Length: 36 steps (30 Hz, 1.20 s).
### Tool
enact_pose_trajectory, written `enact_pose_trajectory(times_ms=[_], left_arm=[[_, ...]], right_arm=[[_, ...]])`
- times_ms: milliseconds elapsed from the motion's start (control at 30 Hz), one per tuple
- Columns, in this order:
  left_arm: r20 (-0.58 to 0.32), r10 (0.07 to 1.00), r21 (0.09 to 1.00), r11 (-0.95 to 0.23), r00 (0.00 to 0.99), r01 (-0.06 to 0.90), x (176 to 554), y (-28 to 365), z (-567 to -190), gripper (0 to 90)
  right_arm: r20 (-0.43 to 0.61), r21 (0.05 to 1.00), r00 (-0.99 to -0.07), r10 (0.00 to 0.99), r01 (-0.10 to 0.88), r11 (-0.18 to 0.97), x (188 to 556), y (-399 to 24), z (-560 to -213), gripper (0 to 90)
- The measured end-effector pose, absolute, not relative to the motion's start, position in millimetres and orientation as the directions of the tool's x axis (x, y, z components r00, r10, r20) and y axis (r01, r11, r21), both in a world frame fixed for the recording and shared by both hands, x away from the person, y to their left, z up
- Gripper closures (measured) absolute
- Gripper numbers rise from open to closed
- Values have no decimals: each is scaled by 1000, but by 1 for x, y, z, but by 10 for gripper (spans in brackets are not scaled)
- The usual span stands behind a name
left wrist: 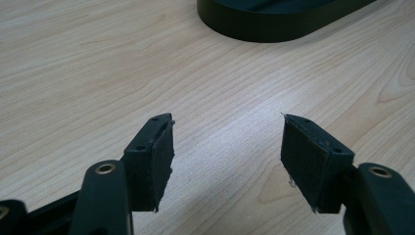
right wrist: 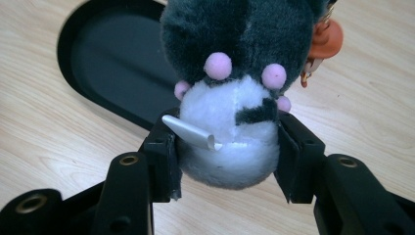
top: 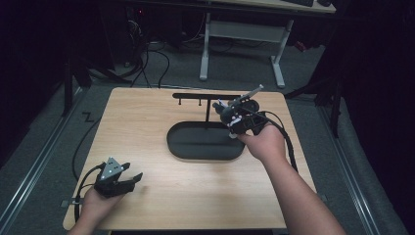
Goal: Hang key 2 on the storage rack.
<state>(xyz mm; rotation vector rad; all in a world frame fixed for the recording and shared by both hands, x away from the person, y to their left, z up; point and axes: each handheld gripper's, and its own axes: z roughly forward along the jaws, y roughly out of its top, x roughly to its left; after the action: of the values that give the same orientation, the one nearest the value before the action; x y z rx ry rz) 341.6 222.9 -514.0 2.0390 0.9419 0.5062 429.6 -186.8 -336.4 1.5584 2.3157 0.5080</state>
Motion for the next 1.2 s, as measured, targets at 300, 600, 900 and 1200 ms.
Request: enact_pose_trajectory(times_ms=[300,600,900,1200], left_arm=[[25,766,809,-393,642,437,341,222,-515,371],[24,763,807,-397,646,438,342,221,-515,371],[30,758,802,-407,651,437,341,220,-515,371],[35,755,801,-413,655,434,341,218,-515,369]], right_arm=[[-49,412,-370,928,839,356,437,-184,-366,494],[-27,426,-376,926,834,351,445,-180,-377,401],[3,442,-376,927,832,336,441,-178,-383,338],[15,440,-372,928,836,328,426,-187,-402,315]])
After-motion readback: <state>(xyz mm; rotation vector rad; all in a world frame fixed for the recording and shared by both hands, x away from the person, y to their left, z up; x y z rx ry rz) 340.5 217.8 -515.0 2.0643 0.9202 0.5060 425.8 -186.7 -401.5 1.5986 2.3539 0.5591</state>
